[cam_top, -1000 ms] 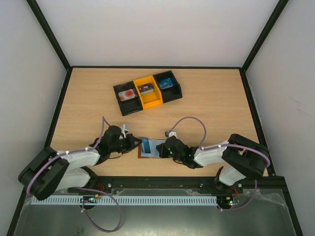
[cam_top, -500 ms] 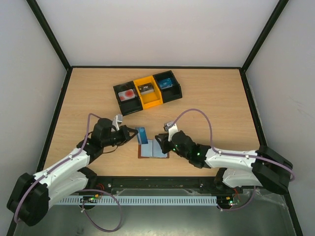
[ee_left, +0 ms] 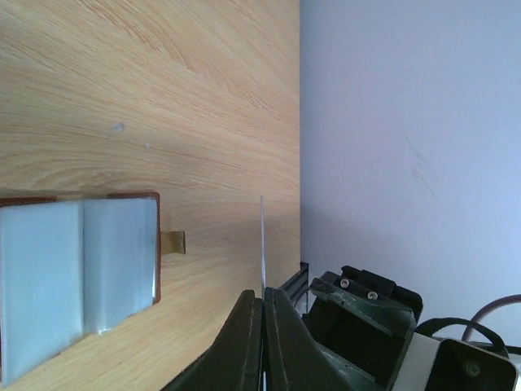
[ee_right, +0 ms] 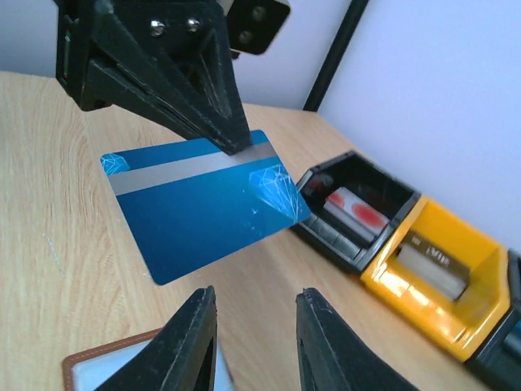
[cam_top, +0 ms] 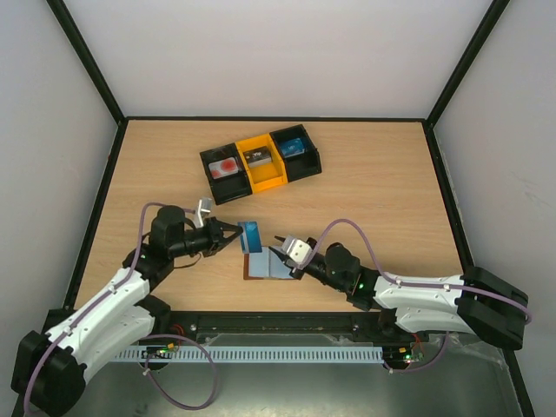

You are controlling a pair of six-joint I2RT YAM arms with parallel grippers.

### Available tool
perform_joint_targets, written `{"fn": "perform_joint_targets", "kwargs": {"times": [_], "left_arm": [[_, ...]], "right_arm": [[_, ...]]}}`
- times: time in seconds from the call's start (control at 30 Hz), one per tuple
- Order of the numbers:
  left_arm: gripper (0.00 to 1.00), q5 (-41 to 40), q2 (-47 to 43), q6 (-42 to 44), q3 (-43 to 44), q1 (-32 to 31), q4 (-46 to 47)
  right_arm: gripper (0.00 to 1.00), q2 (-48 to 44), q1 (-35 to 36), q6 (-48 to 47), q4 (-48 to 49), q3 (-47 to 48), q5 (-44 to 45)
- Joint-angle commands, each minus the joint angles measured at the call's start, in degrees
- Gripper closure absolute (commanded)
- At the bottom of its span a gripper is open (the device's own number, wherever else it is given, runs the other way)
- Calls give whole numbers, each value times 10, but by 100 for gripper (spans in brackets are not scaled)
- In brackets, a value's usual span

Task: Take the credit cards out of the card holder

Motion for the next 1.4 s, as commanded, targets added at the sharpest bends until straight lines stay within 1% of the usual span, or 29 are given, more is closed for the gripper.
{"fn": "perform_joint_targets", "kwargs": {"times": [0.0, 0.17, 0.3, 0.53, 0.67, 0.8, 0.93, 1.27, 1.3, 1.37], "left_arm": [[97, 36, -21, -61, -3, 5, 17], [97, 24, -47, -119, -33, 6, 48], [97, 29, -68, -170, -49, 6, 75], [97, 20, -86, -193, -57, 6, 66], [97, 39, -78, -221, -78, 6, 103], [97, 43, -75, -222, -80, 6, 108], [97, 43, -76, -222, -80, 6, 106], [97, 45, -74, -228, -81, 6, 101], [97, 45, -73, -228, -82, 6, 100], [97, 46, -71, -228, -83, 6, 99]], "right_arm": [[73, 7, 5, -149, 69, -7, -28], [72, 1, 8, -219, 75, -12, -41], [69, 0, 13, -257, 54, -13, -56], [69, 9, 32, -302, 69, -7, -34], [69, 24, 38, -319, 84, 0, -26], [70, 35, 45, -338, 83, 12, -13], [74, 39, 50, -349, 82, 16, 0], [74, 59, 51, -363, 93, 31, 5], [75, 60, 51, -364, 95, 31, 5], [81, 60, 51, -367, 97, 32, 6]]}}
